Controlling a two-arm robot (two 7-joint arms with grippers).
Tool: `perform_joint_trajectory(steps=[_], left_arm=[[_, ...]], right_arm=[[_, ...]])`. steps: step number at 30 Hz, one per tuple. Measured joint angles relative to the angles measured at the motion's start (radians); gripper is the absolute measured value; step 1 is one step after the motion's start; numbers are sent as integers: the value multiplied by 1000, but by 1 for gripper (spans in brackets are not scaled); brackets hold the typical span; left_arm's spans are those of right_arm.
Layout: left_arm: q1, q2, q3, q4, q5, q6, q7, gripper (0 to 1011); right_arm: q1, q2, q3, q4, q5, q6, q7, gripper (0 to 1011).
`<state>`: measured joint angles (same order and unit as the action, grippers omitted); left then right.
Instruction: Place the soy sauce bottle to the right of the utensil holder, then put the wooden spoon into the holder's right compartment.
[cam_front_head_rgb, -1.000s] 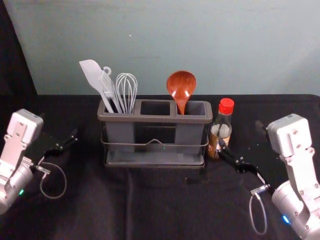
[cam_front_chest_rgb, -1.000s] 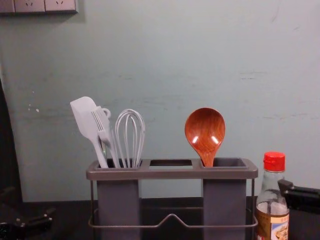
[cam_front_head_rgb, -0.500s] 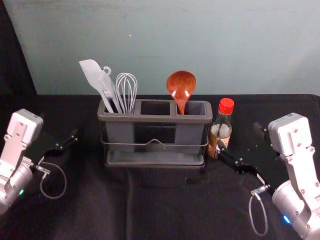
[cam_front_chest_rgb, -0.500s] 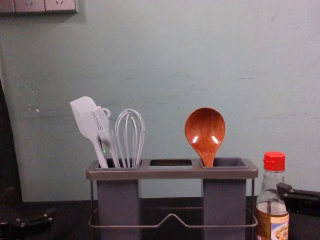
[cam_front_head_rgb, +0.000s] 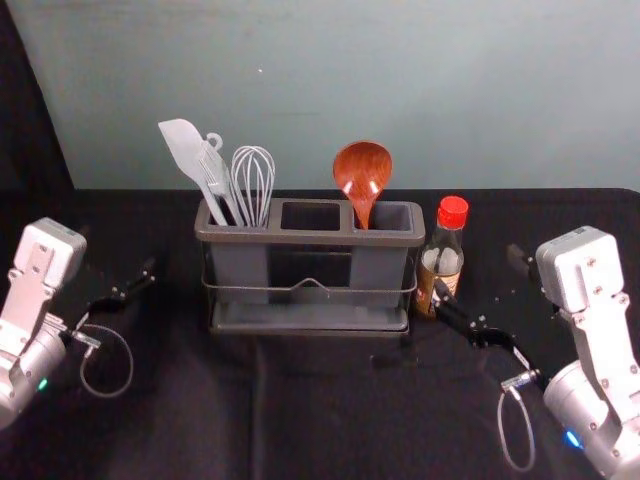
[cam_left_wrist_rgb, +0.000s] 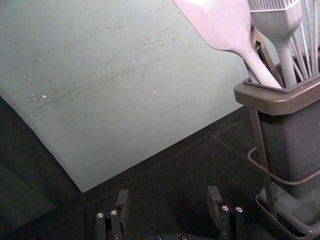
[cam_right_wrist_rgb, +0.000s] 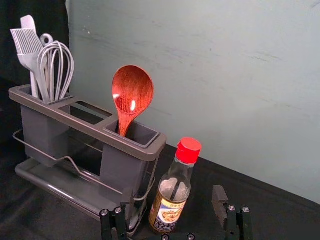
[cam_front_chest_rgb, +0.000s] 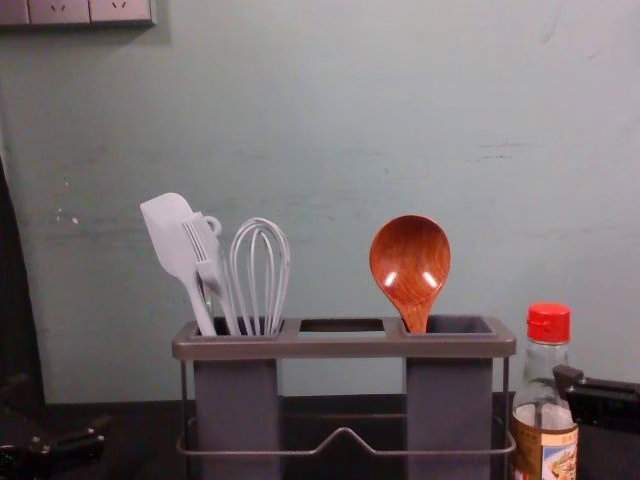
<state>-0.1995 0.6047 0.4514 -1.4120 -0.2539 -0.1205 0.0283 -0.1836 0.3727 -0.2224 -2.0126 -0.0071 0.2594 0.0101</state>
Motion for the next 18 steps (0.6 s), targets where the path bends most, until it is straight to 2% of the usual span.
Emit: perform_joint_trajectory(steps=[18], left_arm=[[0,0,0,0,0,0,0,1012]], right_arm=[[0,0,-1,0,-1,-1,-2,1004]])
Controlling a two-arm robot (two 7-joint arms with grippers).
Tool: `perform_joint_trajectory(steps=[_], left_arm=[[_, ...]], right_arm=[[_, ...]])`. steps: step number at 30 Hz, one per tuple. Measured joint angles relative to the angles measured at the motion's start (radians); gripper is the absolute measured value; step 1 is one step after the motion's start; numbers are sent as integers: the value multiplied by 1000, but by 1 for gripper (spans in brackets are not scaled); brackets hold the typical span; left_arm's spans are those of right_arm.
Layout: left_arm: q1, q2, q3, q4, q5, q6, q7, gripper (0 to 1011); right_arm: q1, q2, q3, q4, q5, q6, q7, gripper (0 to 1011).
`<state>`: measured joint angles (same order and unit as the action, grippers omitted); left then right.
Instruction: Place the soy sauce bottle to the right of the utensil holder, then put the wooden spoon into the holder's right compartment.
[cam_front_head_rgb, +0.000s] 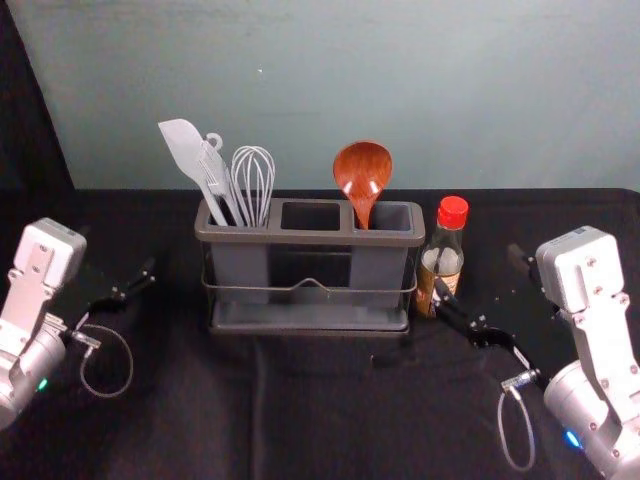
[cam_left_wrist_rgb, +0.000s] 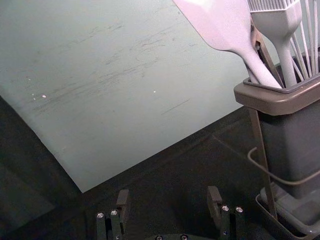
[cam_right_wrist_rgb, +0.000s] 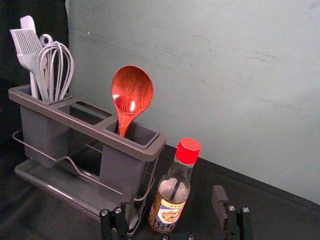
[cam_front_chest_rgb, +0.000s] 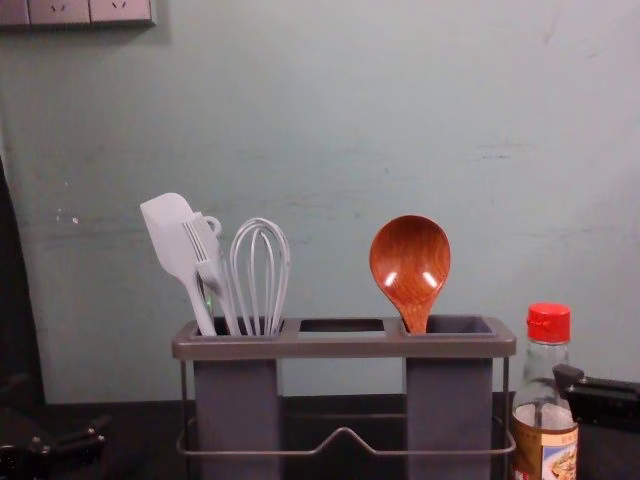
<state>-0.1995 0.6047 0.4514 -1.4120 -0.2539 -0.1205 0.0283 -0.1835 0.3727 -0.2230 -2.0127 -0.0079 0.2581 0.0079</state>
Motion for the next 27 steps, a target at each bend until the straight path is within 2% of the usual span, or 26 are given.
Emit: perform_joint_trajectory(steps=[27], left_arm=[[0,0,0,0,0,0,0,1012]], right_arm=[[0,0,0,0,0,0,0,1004]])
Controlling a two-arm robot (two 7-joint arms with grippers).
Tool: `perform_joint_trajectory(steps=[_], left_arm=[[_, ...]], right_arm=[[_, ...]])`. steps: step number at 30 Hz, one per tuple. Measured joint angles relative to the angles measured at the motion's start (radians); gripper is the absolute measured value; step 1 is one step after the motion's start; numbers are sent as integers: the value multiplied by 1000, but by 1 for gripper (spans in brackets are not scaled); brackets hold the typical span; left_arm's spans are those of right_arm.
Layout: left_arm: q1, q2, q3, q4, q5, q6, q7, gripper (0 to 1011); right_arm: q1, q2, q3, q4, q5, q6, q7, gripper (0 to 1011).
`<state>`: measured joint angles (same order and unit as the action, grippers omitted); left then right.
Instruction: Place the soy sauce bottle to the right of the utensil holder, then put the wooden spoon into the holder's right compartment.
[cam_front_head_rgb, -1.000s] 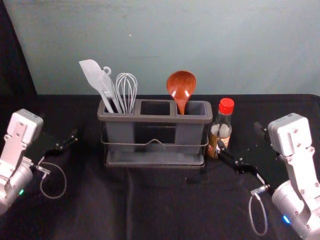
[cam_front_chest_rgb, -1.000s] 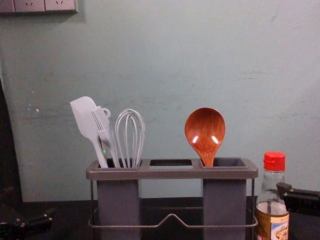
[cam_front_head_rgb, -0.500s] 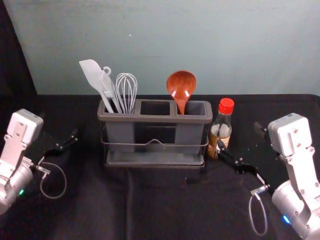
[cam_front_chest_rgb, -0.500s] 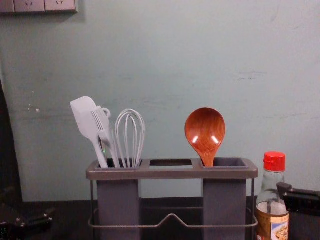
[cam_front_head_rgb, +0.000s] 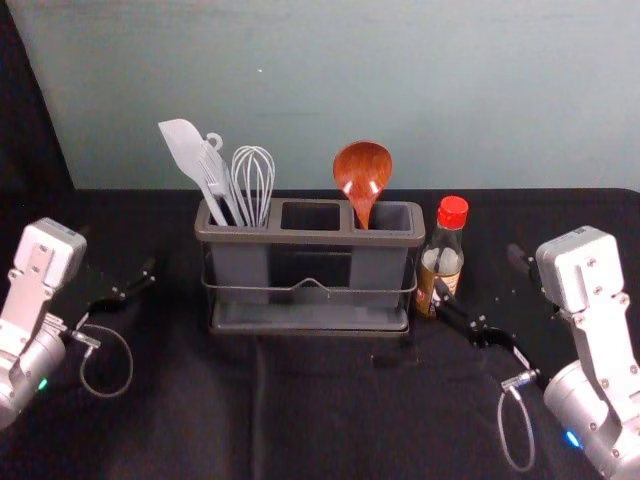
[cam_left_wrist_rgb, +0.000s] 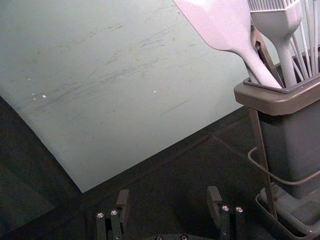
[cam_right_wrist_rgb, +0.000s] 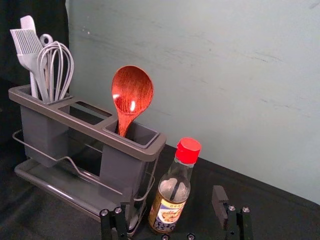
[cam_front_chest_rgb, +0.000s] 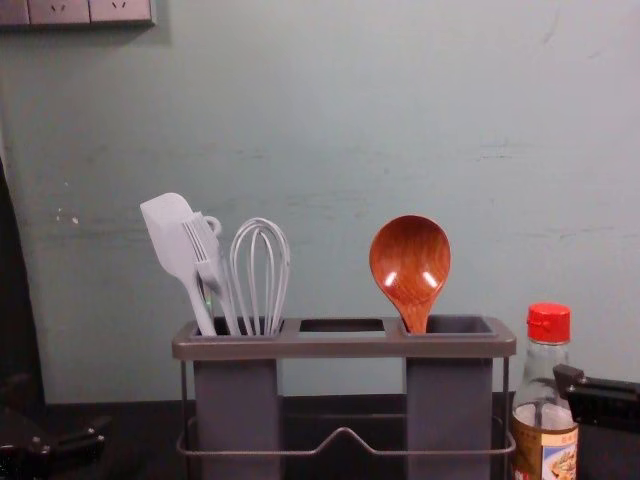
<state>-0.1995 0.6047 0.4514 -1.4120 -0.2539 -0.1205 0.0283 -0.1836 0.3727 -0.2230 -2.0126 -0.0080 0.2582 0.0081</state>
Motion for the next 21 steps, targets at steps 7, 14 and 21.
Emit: perform_joint_trajectory(steps=[7,14,21], left_arm=[[0,0,0,0,0,0,0,1011],[0,0,0,0,0,0,0,1011],[0,0,0,0,0,0,0,1012]], right_arm=[[0,0,0,0,0,0,0,1004],[0,0,0,0,0,0,0,1004],[0,0,0,0,0,0,0,1004]])
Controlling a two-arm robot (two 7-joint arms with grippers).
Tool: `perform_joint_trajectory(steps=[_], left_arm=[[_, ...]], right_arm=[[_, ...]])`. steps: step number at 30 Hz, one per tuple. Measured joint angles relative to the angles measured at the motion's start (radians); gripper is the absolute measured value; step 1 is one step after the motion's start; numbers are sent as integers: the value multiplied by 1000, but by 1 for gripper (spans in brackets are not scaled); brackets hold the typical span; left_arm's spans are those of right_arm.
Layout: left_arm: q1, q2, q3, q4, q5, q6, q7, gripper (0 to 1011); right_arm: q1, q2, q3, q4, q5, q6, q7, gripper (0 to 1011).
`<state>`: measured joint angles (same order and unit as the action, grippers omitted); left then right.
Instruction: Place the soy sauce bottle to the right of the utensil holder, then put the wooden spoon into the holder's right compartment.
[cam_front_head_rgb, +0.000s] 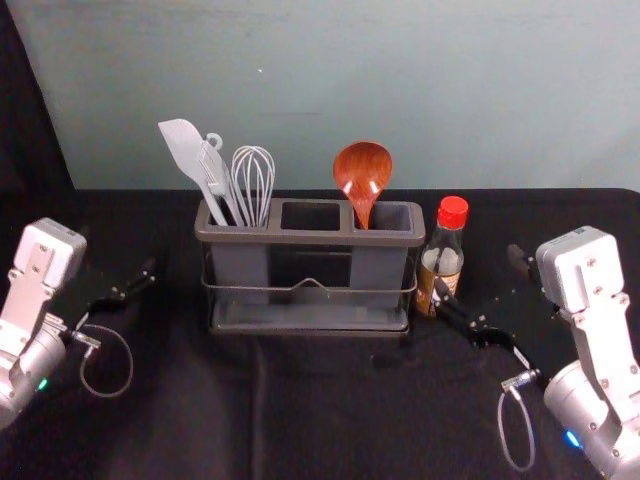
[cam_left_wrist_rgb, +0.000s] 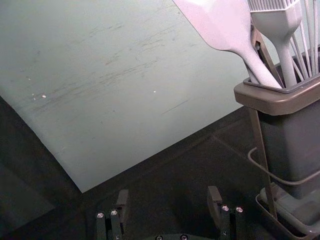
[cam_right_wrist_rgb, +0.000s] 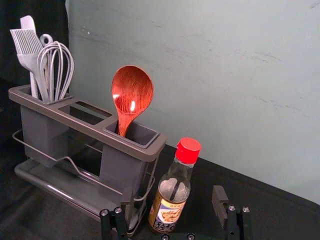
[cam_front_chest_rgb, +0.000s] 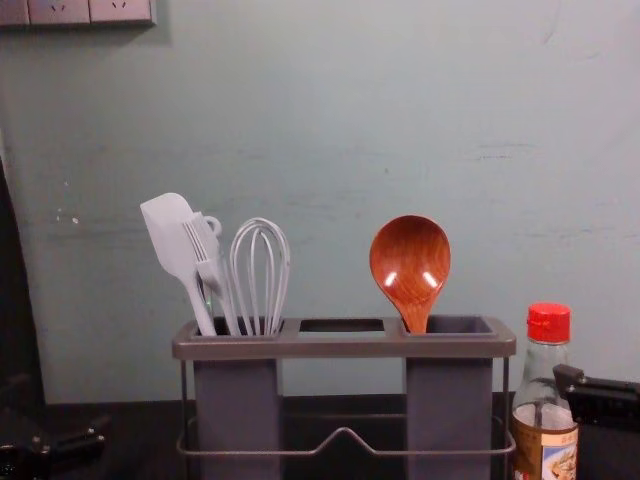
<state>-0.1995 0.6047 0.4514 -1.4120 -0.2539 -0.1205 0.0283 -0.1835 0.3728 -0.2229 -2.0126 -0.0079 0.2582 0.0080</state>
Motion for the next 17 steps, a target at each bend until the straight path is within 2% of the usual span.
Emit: perform_joint_trajectory(steps=[17], left_arm=[[0,0,0,0,0,0,0,1011]], right_arm=[[0,0,0,0,0,0,0,1004]])
